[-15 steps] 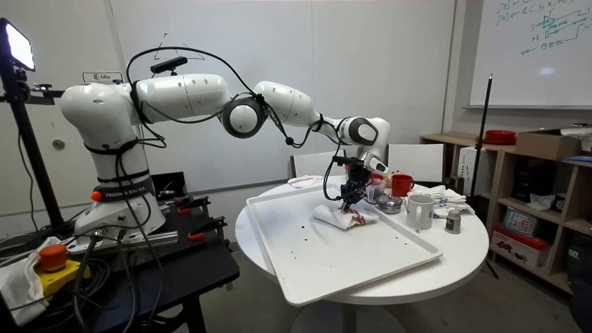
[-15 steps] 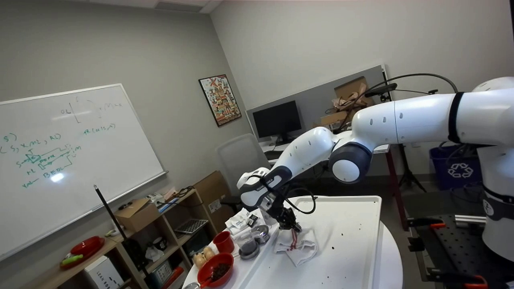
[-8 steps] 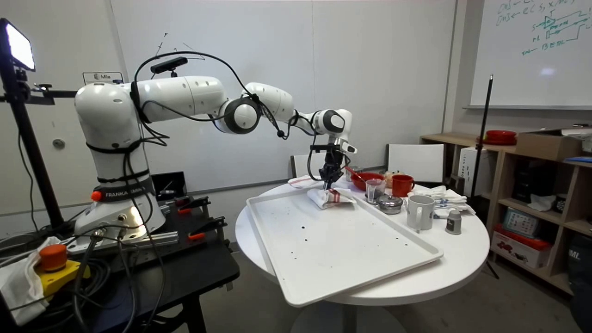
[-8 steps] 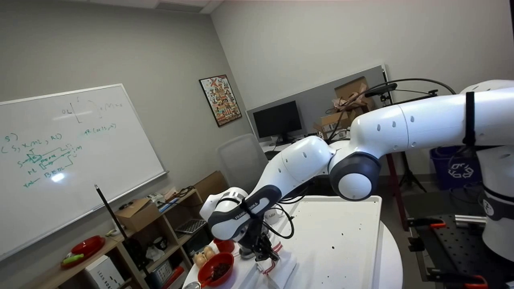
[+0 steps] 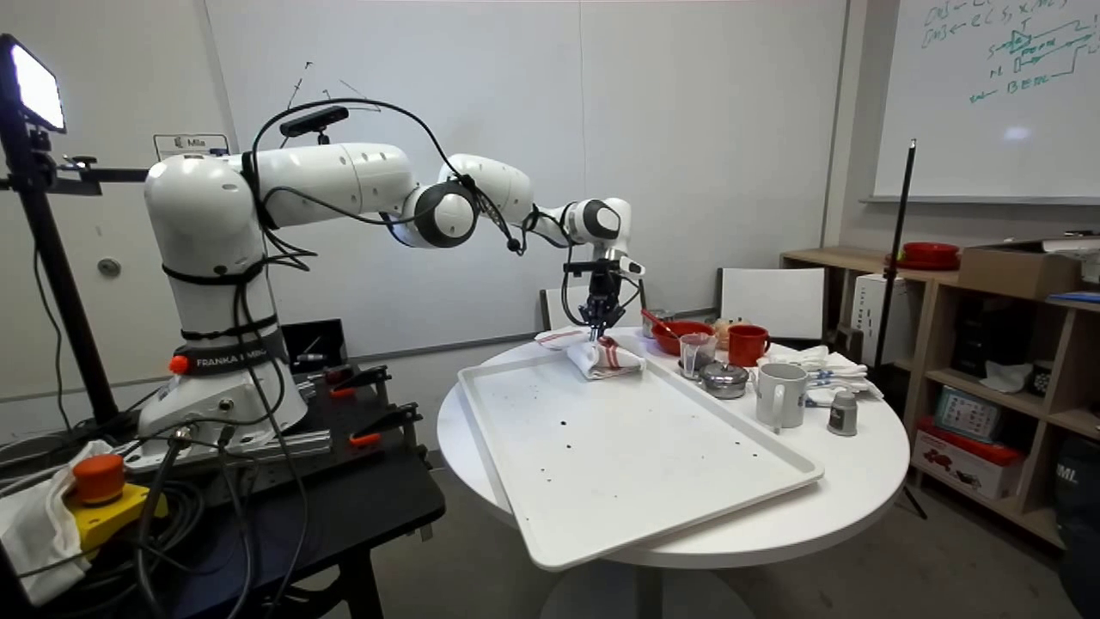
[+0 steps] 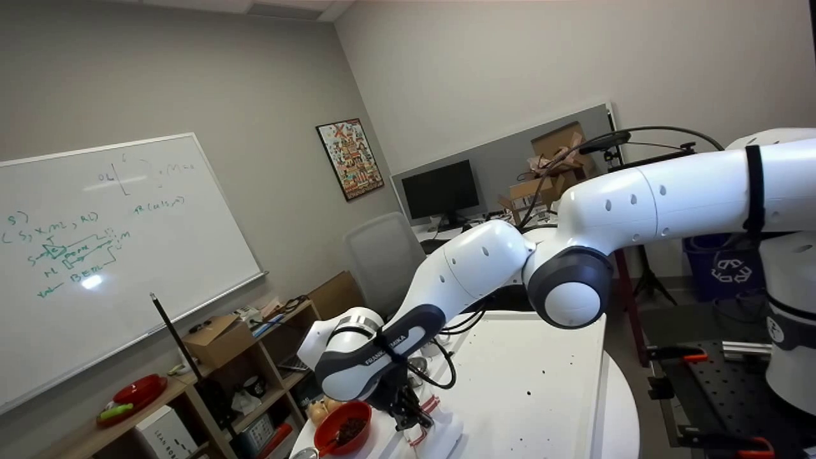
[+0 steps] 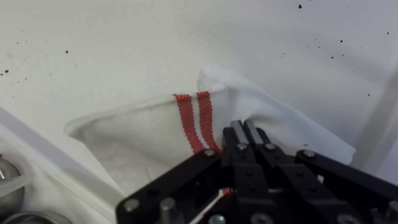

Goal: Pick up the cloth from the table and clean the tray

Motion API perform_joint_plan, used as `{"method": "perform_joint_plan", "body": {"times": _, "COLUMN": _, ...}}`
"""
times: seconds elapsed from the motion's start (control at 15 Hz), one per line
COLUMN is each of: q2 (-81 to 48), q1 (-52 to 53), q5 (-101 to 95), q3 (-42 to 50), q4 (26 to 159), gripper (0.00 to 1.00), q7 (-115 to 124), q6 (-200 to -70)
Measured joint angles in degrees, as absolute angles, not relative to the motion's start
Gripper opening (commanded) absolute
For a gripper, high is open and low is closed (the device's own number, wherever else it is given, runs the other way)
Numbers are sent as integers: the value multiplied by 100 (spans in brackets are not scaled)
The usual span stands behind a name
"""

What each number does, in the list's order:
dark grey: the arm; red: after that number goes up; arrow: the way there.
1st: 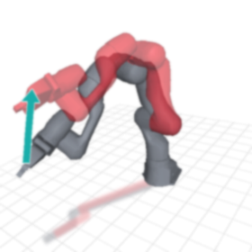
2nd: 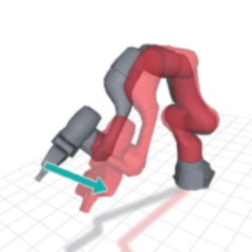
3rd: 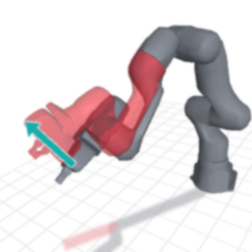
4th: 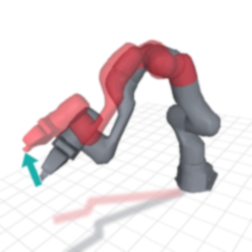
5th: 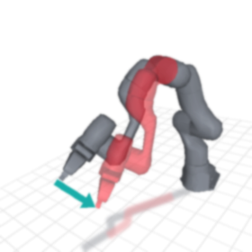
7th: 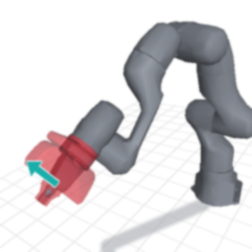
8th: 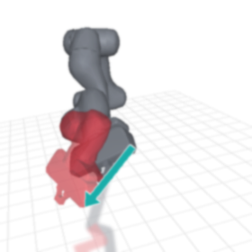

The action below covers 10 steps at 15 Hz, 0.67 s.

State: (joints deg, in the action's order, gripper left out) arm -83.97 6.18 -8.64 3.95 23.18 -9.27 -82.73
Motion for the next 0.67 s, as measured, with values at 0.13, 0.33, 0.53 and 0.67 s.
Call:
{"method": "perform_joint_plan", "body": {"times": 0.13, "q2": -8397, "q1": 519, "q5": -861, "q3": 399, "q4": 2320, "gripper": 1, "q7": -935, "q6": -8266}}
{"method": "perform_joint_plan", "body": {"times": 0.33, "q2": -8403, "q1": 197, "q5": -811, "q3": 376, "q4": 2358, "gripper": 1, "q7": -939, "q6": -8221}}
{"method": "perform_joint_plan", "body": {"times": 0.53, "q2": -8415, "q1": -236, "q5": -697, "q3": 333, "q4": 2453, "gripper": 1, "q7": -940, "q6": -8158}}
{"method": "perform_joint_plan", "body": {"times": 0.67, "q2": -8422, "q1": -538, "q5": -586, "q3": 295, "q4": 2555, "gripper": 1, "q7": -940, "q6": -8119}}
